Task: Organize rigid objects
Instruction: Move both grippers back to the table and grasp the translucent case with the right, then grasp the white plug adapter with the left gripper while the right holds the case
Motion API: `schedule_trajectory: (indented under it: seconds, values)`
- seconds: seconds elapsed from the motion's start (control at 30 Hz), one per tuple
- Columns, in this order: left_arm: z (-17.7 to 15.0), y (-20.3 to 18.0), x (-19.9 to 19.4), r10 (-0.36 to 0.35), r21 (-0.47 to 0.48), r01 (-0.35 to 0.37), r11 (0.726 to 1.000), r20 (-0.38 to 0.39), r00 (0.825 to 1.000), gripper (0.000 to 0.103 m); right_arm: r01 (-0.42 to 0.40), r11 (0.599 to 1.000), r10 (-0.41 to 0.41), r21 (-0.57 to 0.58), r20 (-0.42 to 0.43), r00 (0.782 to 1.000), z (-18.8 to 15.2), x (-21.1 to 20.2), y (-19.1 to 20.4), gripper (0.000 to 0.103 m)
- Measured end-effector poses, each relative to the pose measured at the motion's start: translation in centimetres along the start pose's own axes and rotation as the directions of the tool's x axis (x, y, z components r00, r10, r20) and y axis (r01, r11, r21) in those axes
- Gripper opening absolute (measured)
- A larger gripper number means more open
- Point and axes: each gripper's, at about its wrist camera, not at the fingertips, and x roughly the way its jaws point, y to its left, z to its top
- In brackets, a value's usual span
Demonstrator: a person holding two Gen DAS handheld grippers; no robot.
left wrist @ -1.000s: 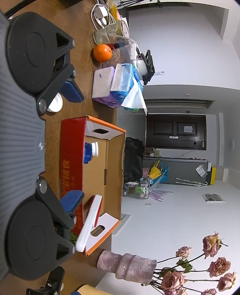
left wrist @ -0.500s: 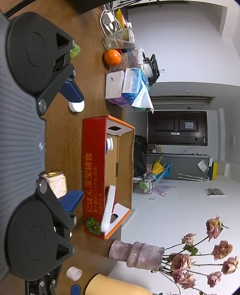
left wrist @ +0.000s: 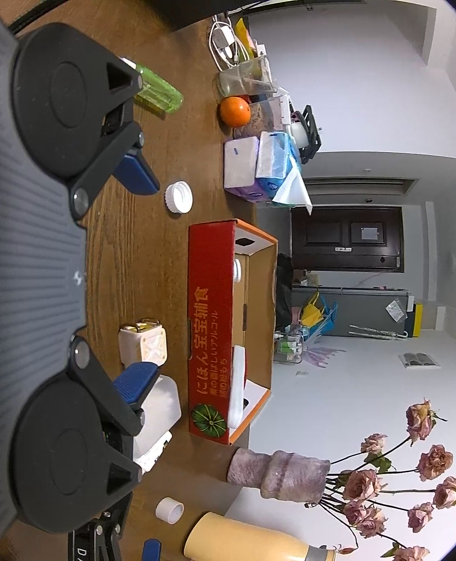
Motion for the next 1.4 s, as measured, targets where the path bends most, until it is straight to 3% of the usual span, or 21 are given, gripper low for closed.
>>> schedule_trajectory:
  seconds: [0.2, 0.4, 0.57, 0.9, 1.03, 1.23, 1.4]
  values:
    - [0.0, 0.4, 0.4, -0.003, -0.017, 0.003, 1.000, -0.019, 1.000, 0.103, -0.007, 1.000, 0.007, 0.022, -0.004, 1.000, -0.1, 0.5, -0.5, 0.102]
    - [0.0, 0.8, 0.8, 0.000, -0.028, -0.001, 1.000, -0.032, 0.999, 0.103, -0.075, 0.997, 0.075, 0.010, 0.062, 0.995, 0.0, 1.2, 0.5, 0.100]
    - [0.1, 1.3, 1.3, 0.007, -0.042, -0.008, 0.999, -0.044, 0.999, 0.103, -0.101, 0.995, 0.102, -0.027, 0.048, 0.994, 0.2, 3.6, 2.5, 0.087]
    - [0.1, 3.0, 2.3, 0.032, -0.058, -0.036, 0.998, -0.064, 0.997, 0.103, -0.057, 0.998, 0.057, -0.018, 0.013, 0.998, 1.4, 8.2, 4.7, 0.080]
    - [0.1, 3.6, 2.6, 0.041, -0.063, -0.046, 0.997, -0.071, 0.997, 0.103, -0.038, 0.999, 0.036, -0.037, -0.043, 0.998, 1.6, 10.0, 5.5, 0.065]
    - [0.0, 4.3, 2.9, 0.049, -0.068, -0.055, 0.996, -0.084, 0.995, 0.103, -0.058, 0.998, 0.057, -0.007, -0.054, 0.997, 1.5, 10.3, 5.1, 0.064]
    - [-0.1, 4.2, 3.1, 0.052, -0.064, -0.058, 0.996, -0.088, 0.995, 0.103, -0.052, 0.998, 0.053, 0.030, -0.011, 0.999, 1.4, 9.4, 4.4, 0.064]
